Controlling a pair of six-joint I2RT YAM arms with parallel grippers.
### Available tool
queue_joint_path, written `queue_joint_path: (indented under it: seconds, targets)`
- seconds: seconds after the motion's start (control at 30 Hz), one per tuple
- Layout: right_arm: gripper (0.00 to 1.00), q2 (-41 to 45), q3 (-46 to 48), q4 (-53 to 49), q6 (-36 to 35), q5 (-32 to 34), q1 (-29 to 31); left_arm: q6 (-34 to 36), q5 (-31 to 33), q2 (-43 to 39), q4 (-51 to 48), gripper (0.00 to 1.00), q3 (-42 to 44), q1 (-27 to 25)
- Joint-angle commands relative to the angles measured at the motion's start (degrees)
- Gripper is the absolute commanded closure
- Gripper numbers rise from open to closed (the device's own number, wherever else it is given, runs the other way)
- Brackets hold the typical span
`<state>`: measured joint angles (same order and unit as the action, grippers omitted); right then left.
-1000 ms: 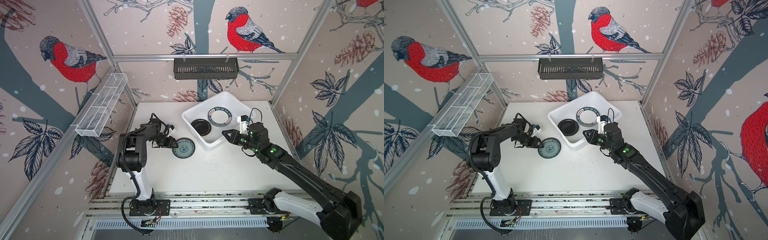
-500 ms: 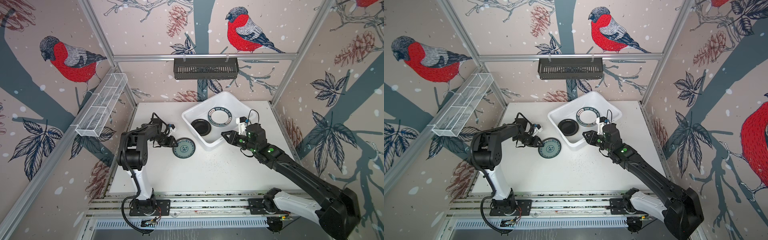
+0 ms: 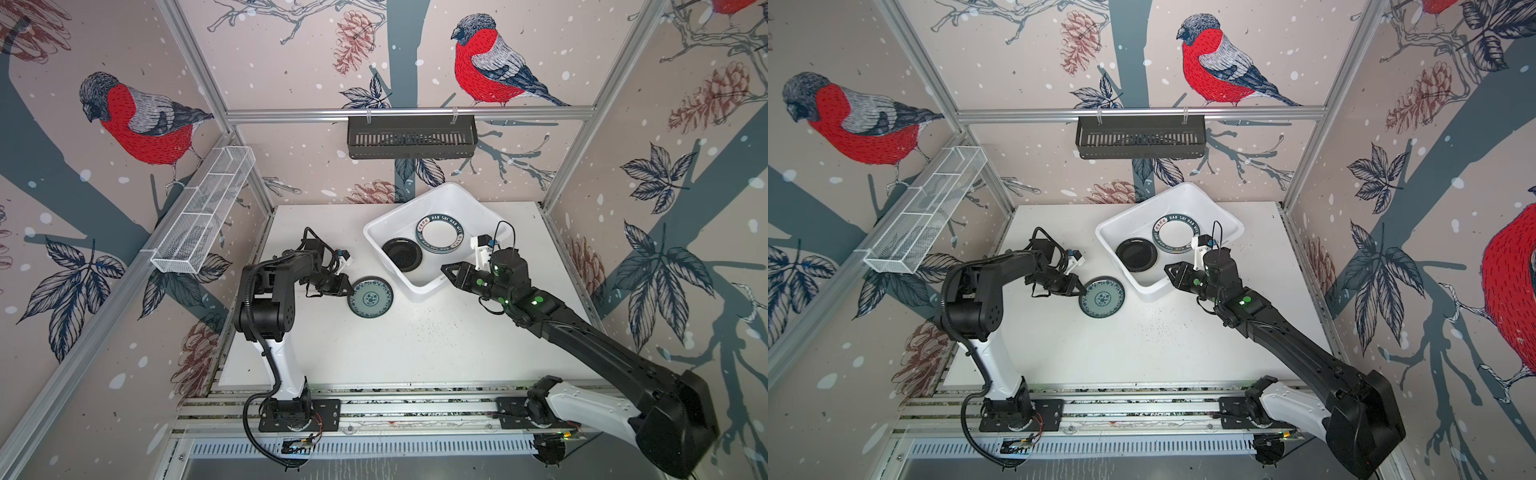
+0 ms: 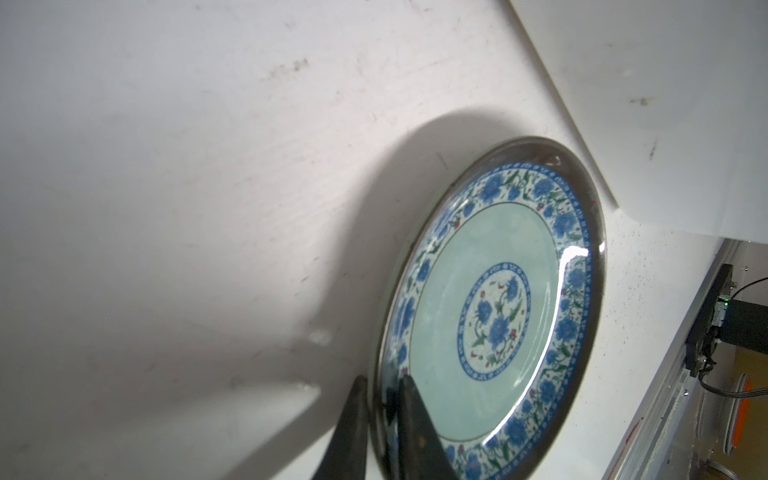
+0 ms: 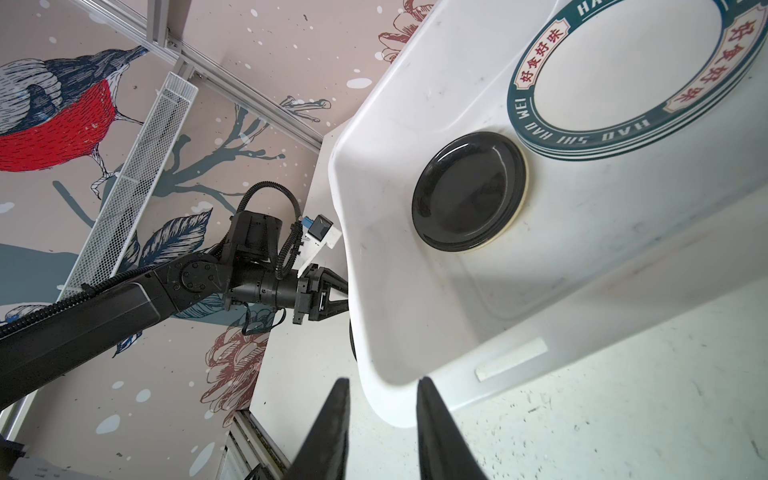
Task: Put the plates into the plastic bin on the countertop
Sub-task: 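Close the left gripper on the blue-and-white plate's rim and tilt it up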
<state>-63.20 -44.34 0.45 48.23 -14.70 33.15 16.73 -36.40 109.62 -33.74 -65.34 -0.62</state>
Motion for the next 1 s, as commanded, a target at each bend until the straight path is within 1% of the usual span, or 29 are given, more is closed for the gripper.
queue_joint_path:
  seconds: [0.0,0.1,0.23,0.4,0.5,0.6,0.77,0.87,0.97]
  targets:
    - [0.7,-0.2,-0.1,2.5,0.6,-0.3,-0.1,1.1,-0.3,-0.4,-0.7,0.91,0.2,0.4]
    - [0.7,-0.2,-0.1,2.5,0.6,-0.3,-0.1,1.0,-0.6,-0.6,-0.7,0.94,0.0,0.6]
    - [0.7,-0.3,0.0,2.6,0.6,-0.3,-0.1,1.3,-1.1,-1.0,-1.2,1.0,-0.4,1.0]
    - [0.7,-0.6,0.0,2.8,0.6,-0.4,-0.1,1.7,-1.5,-1.7,-2.6,1.0,-1.1,2.1]
    - [0.68,-1.0,-0.4,2.8,0.5,-0.6,-0.1,2.5,-1.0,-3.0,-4.1,1.0,-2.0,2.5]
    - [0.64,-1.4,-0.8,2.7,0.4,-0.7,-0.1,4.3,0.0,-5.3,-6.8,1.0,-3.5,2.9]
    - [0.63,-3.2,-2.0,3.2,-0.3,-2.1,0.0,6.0,1.5,-10.0,-10.8,1.0,-6.1,3.5]
    - [0.62,-4.4,-3.7,3.2,-2.3,-1.6,1.2,7.9,0.9,-11.7,-14.6,1.0,-8.5,4.1]
    - [0.62,-5.8,-6.2,2.8,-4.6,-0.9,3.0,8.9,1.7,-13.4,-17.3,1.0,-10.3,4.5]
